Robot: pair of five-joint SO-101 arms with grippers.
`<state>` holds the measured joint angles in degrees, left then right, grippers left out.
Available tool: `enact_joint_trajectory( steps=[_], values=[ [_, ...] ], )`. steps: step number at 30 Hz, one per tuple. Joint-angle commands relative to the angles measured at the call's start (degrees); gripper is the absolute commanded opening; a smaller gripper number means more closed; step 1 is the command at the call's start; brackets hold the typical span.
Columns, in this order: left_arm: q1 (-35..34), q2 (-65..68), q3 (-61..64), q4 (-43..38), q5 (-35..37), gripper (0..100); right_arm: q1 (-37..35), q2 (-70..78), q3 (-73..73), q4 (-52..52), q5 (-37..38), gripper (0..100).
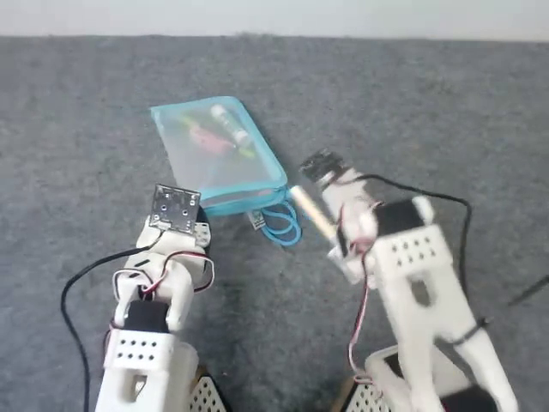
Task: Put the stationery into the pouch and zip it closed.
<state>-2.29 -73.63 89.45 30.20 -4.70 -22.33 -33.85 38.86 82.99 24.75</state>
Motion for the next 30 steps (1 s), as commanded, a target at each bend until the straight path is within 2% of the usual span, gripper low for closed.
enact_joint_trajectory(
  steps=[1,4,7,13,19,26,28,30],
  values=[
    [2.1,0.1,-0.3,0.2,-0.6,1,-6.6,-5.6,0.2,1.4,-0.1,0.6],
    [2.1,0.2,-0.3,0.2,-0.6,1,-9.5,-3.8,-1.1,1.1,-1.1,0.6],
    [2.2,0.1,-0.3,0.2,-0.6,1,-9.7,0.7,-4.0,1.0,-1.8,0.6],
    [2.2,0.2,-0.3,0.2,-0.6,1,-9.8,15.3,-15.3,0.3,-7.7,0.6],
    [4.2,0.1,0.7,0.2,-0.6,1,-9.9,29.3,-31.5,1.5,-13.9,0.6],
    [8.1,0.0,1.8,0.0,-0.7,1,-10.0,45.1,-57.8,11.6,-20.7,1.3],
    [8.1,0.0,1.8,0.0,-0.7,1,-10.1,47.9,-64.9,15.3,-20.8,5.8],
    [8.1,0.0,1.8,0.0,-0.9,1,-10.7,49.2,-70.2,18.4,-20.9,14.7]
  ],
)
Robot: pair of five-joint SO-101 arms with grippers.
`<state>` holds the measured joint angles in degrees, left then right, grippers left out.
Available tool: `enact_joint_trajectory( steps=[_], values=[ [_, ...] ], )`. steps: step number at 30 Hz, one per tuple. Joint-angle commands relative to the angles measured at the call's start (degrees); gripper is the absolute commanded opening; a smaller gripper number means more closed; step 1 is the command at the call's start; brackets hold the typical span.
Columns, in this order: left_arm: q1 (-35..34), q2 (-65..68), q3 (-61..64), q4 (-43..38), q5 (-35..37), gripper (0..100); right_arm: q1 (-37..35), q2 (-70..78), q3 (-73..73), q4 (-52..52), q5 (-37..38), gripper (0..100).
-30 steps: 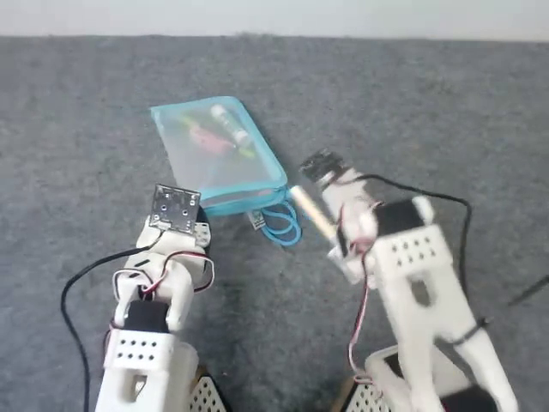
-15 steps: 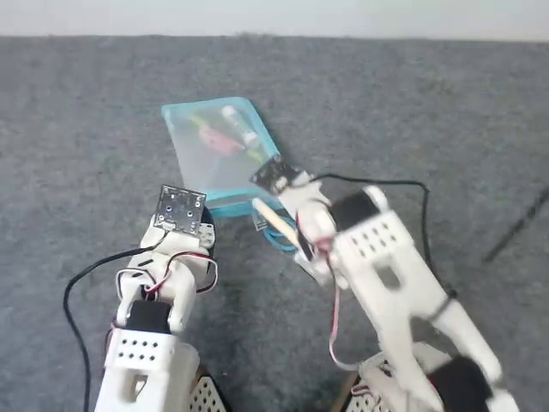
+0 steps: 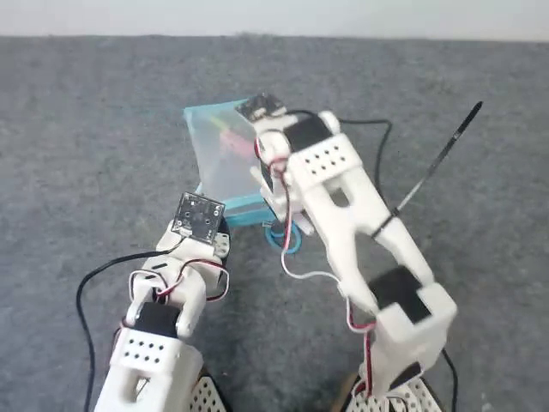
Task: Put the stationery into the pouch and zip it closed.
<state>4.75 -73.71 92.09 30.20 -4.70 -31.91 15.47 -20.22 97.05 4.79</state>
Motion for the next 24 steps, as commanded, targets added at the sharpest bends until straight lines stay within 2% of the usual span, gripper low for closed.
enact_joint_trajectory(
  steps=[1,3,10,13,15,20,22,24],
  values=[
    [1.1,0.1,-0.8,0.1,-1.6,1,-1.4,-0.1,-12.7,5.1,-0.8,18.7],
    [1.1,0.1,-0.7,0.1,-3.1,1,-2.2,-0.7,-13.7,5.3,-0.6,22.9],
    [0.6,0.1,-0.7,0.2,-3.4,1,-4.0,-5.8,-11.3,5.4,2.1,20.0],
    [-0.1,0.1,-1.3,0.2,-3.1,1,-1.2,-9.6,-5.2,4.4,2.1,18.5],
    [-3.4,0.1,-2.2,0.0,-0.7,1,1.3,-12.7,1.6,1.4,2.1,17.2],
    [-12.8,0.1,-4.9,0.1,8.4,1,3.3,-26.1,29.2,-16.2,4.9,16.2],
    [-12.7,0.1,-5.0,0.2,8.5,1,3.3,-33.1,41.4,-25.9,4.9,16.2],
    [-8.1,0.3,-4.4,0.4,5.0,1,3.3,-39.8,52.7,-36.2,5.1,16.2]
  ],
)
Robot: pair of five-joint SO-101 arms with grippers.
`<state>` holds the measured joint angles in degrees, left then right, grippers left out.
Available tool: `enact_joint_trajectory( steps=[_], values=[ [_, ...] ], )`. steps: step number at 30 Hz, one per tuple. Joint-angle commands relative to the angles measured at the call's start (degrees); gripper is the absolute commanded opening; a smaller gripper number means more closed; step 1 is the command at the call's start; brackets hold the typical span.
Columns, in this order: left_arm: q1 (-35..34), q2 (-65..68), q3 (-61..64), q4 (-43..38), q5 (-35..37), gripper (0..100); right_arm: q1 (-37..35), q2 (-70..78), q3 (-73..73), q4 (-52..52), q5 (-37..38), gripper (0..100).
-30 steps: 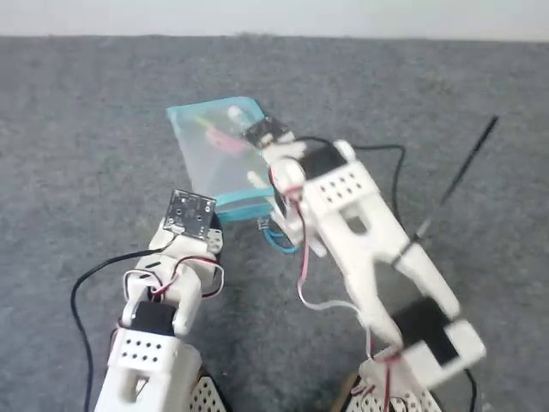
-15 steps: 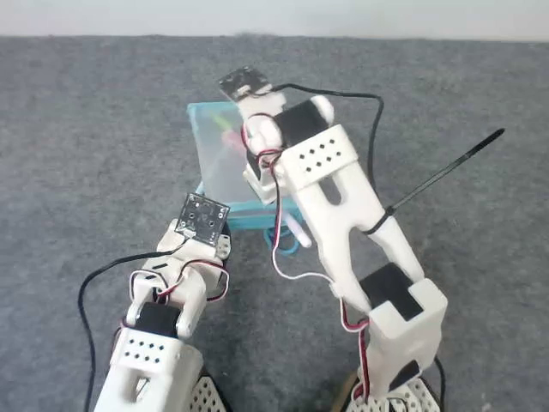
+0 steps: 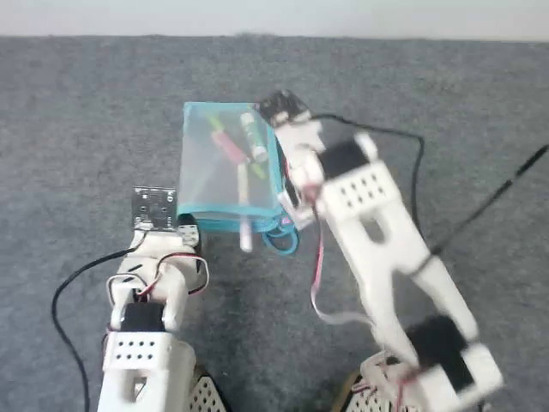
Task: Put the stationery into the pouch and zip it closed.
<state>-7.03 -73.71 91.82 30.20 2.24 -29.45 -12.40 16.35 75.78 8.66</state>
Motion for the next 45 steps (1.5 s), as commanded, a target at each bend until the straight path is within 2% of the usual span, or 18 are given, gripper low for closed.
enact_joint_trajectory(
  steps=[1,3,4,9,10,13,14,18,25,29,32,35,40,45],
  values=[
    [6.6,0.2,-3.9,1.4,-5.5,1,0.8,-14.7,21.2,-19.3,1.5,16.2],
    [11.1,0.1,-3.8,3.4,-12.1,1,0.9,-19.8,29.6,-26.0,1.6,16.2],
    [11.0,0.1,-4.0,3.7,-13.0,1,1.0,-21.8,32.6,-28.0,1.6,16.2],
    [-7.8,0.2,-7.5,2.2,-0.1,1,0.8,-25.5,40.7,-32.5,1.0,16.2],
    [-8.4,0.4,-7.4,2.3,0.1,1,0.8,-25.5,41.4,-33.4,1.0,16.2],
    [-3.1,0.0,-5.8,2.3,-6.5,1,0.7,-25.5,44.7,-37.1,1.0,16.2],
    [-4.7,0.0,-6.8,2.1,-6.2,1,0.7,-25.5,45.8,-38.1,1.0,16.2],
    [-19.2,0.1,-10.9,2.0,6.4,1,0.7,-25.7,46.8,-38.5,1.0,16.2],
    [-32.8,0.1,-15.3,1.6,10.5,1,0.6,-25.5,46.7,-38.5,1.0,16.2],
    [-42.2,0.1,-15.9,-2.8,12.6,1,0.6,-25.5,46.7,-38.5,1.0,16.2],
    [-44.1,0.5,-15.7,-3.9,12.6,1,-0.1,-25.5,46.3,-38.5,-0.2,16.2],
    [-44.4,0.5,-15.7,-3.9,12.4,1,-0.8,-24.6,42.0,-35.3,-4.2,16.2],
    [-48.0,0.4,-15.1,-3.8,12.1,1,-1.9,-15.7,25.8,-28.2,-8.5,16.2],
    [-48.7,0.1,-11.7,-4.3,8.8,1,-8.7,-2.2,10.9,-31.3,-10.4,16.4]
  ],
)
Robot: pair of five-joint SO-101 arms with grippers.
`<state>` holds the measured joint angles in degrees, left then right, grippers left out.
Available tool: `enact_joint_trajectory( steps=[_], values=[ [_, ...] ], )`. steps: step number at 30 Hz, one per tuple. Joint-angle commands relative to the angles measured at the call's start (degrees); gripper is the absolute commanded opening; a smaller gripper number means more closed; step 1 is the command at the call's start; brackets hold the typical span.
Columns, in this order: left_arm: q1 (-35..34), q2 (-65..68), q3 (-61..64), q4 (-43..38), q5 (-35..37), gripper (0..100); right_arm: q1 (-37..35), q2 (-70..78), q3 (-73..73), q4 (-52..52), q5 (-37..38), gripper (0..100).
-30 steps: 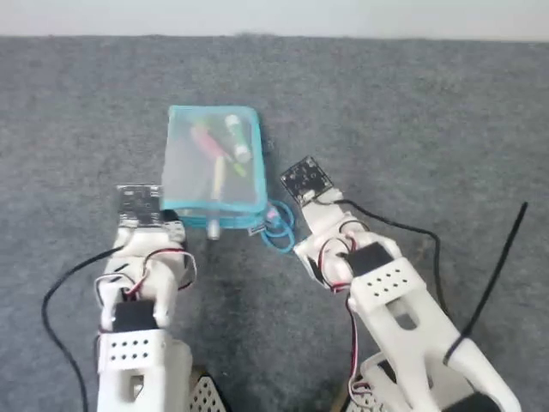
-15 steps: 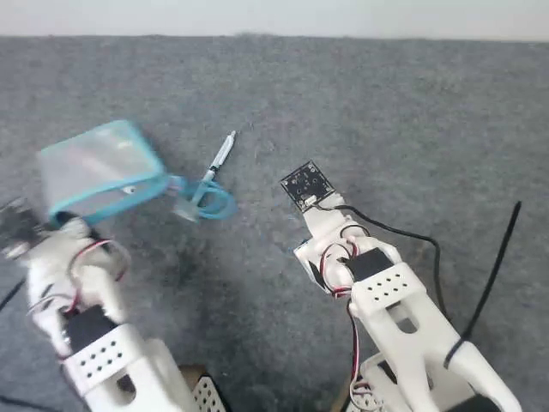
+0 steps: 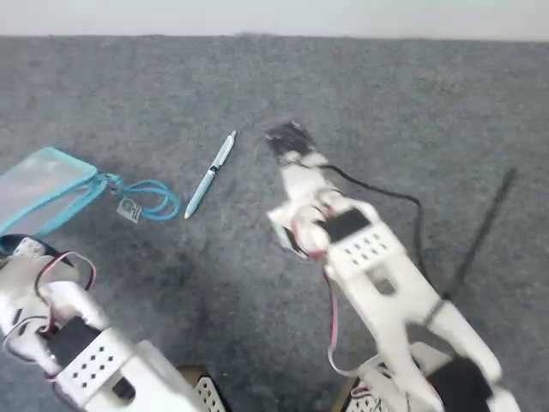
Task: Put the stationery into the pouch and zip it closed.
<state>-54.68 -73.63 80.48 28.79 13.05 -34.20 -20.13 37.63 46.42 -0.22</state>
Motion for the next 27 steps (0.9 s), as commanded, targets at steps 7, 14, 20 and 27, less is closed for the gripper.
enact_joint_trajectory(
  steps=[7,14,20,27],
  values=[
    [-0.8,0.0,0.0,-3.3,-2.1,1,-8.7,23.0,-30.9,-5.2,-20.3,16.5],
    [-0.7,0.0,0.0,-3.3,-2.1,1,-9.7,40.2,-47.5,-4.8,-37.1,16.5],
    [-0.7,0.0,0.0,-3.3,-2.1,1,-10.5,52.3,-55.6,-2.1,-41.3,16.6],
    [-0.2,0.0,0.0,-3.2,-2.1,1,-10.2,60.3,-64.4,1.3,-43.1,16.6]
  ],
)
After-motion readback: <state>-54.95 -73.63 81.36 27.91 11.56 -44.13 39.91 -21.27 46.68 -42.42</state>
